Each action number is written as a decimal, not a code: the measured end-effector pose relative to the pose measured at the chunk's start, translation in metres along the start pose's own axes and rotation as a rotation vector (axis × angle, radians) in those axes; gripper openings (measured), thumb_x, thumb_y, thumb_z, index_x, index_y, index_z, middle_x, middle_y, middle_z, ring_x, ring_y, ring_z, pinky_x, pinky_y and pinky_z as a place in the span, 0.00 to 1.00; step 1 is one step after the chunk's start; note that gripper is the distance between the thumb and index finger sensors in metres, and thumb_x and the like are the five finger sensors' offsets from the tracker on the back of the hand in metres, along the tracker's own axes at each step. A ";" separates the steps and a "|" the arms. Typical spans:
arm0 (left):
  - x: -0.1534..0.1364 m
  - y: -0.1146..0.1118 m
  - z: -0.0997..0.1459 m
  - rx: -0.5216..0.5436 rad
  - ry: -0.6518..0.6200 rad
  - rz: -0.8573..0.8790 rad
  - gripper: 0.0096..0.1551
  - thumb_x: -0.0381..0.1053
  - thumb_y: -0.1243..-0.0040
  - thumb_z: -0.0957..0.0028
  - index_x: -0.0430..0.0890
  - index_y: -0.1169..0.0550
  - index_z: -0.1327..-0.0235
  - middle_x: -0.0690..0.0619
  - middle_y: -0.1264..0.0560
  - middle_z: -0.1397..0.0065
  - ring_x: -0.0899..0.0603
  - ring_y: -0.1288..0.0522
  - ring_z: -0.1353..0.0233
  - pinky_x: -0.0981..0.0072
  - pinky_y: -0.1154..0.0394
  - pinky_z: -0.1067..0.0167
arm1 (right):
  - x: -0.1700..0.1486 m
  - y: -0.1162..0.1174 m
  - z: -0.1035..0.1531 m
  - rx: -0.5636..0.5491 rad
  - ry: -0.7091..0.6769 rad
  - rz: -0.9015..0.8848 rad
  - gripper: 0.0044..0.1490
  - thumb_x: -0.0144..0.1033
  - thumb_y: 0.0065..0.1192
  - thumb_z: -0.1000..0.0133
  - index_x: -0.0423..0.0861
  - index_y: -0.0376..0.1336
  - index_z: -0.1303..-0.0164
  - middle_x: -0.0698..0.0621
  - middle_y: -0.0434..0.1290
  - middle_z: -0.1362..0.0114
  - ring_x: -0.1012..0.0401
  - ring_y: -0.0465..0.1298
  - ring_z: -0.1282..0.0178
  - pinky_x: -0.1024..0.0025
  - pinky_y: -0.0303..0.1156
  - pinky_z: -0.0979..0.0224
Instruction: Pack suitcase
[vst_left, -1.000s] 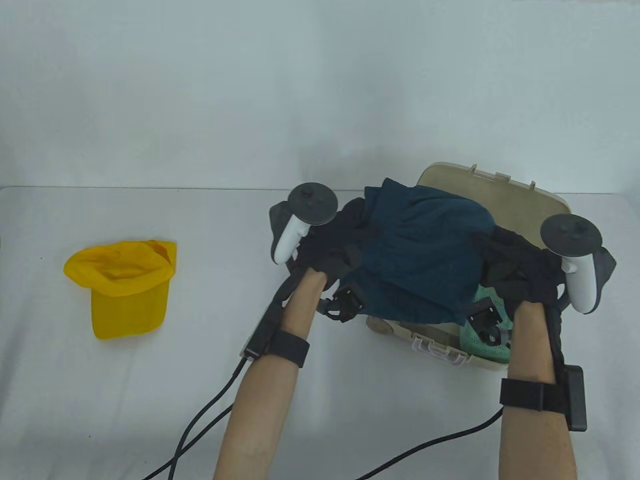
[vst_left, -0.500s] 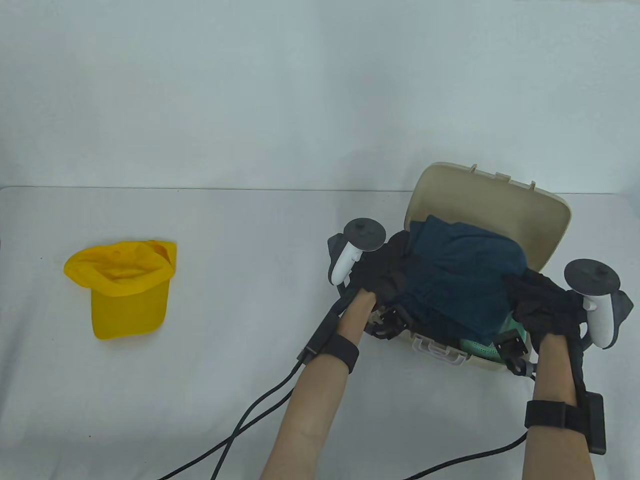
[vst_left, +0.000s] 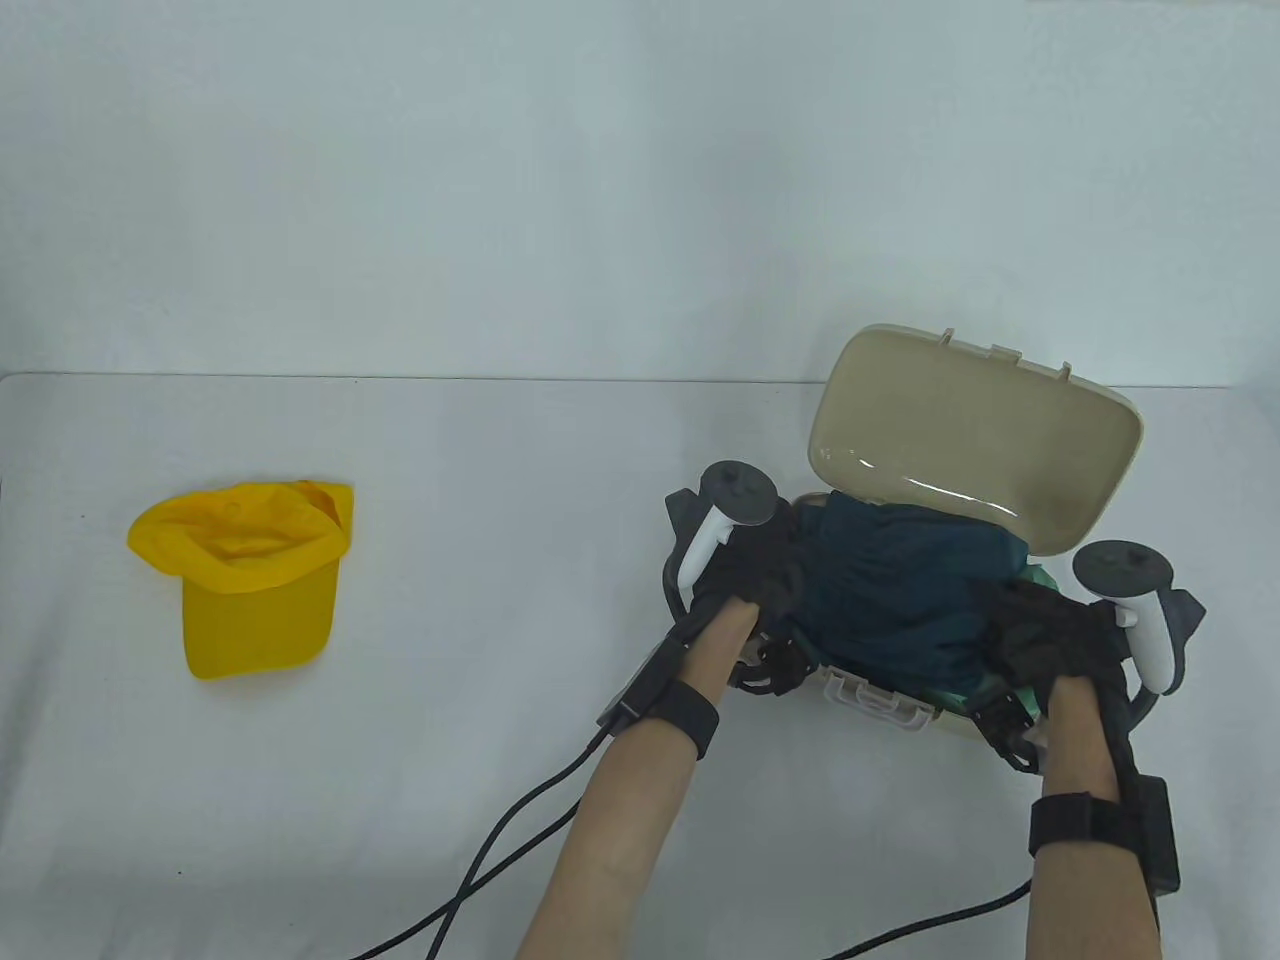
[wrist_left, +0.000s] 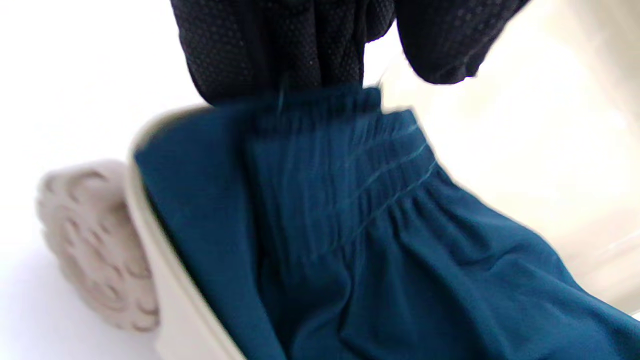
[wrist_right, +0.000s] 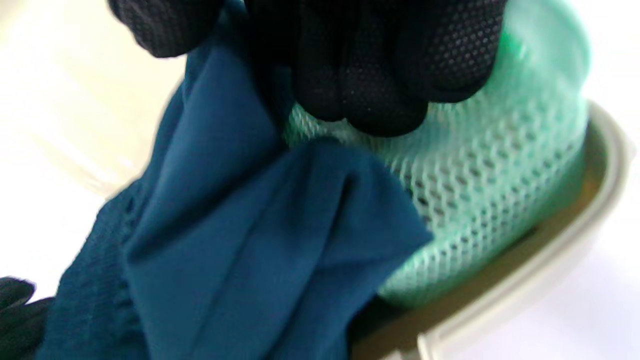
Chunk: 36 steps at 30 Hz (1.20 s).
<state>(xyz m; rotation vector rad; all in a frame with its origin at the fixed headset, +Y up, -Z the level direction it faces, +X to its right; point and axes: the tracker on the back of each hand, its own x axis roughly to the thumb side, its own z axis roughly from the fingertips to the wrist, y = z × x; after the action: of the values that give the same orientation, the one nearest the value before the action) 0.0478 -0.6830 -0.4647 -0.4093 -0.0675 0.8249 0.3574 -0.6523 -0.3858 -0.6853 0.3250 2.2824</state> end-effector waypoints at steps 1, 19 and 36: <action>-0.001 0.006 0.005 0.014 -0.012 -0.016 0.44 0.55 0.44 0.43 0.43 0.48 0.19 0.50 0.33 0.22 0.40 0.27 0.25 0.52 0.27 0.31 | 0.007 -0.006 0.008 -0.044 -0.006 0.034 0.47 0.60 0.53 0.44 0.42 0.55 0.22 0.46 0.74 0.29 0.51 0.80 0.37 0.61 0.78 0.40; -0.110 0.128 0.172 0.277 -0.133 -0.546 0.51 0.63 0.46 0.45 0.45 0.52 0.18 0.46 0.42 0.16 0.36 0.36 0.19 0.45 0.32 0.27 | 0.086 0.090 0.164 -0.142 -0.830 0.273 0.55 0.71 0.40 0.46 0.47 0.43 0.15 0.45 0.56 0.13 0.41 0.60 0.14 0.37 0.58 0.21; -0.291 0.243 0.181 0.187 0.325 -0.759 0.66 0.66 0.38 0.54 0.52 0.65 0.20 0.51 0.60 0.12 0.35 0.58 0.12 0.42 0.48 0.18 | 0.063 0.148 0.174 -0.201 -0.964 0.590 0.61 0.75 0.33 0.49 0.46 0.37 0.14 0.44 0.46 0.09 0.37 0.47 0.11 0.32 0.48 0.20</action>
<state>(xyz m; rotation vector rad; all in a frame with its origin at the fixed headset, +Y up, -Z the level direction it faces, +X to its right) -0.3596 -0.6878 -0.3612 -0.3001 0.1505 0.0101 0.1490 -0.6494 -0.2727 0.5397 -0.2030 2.9099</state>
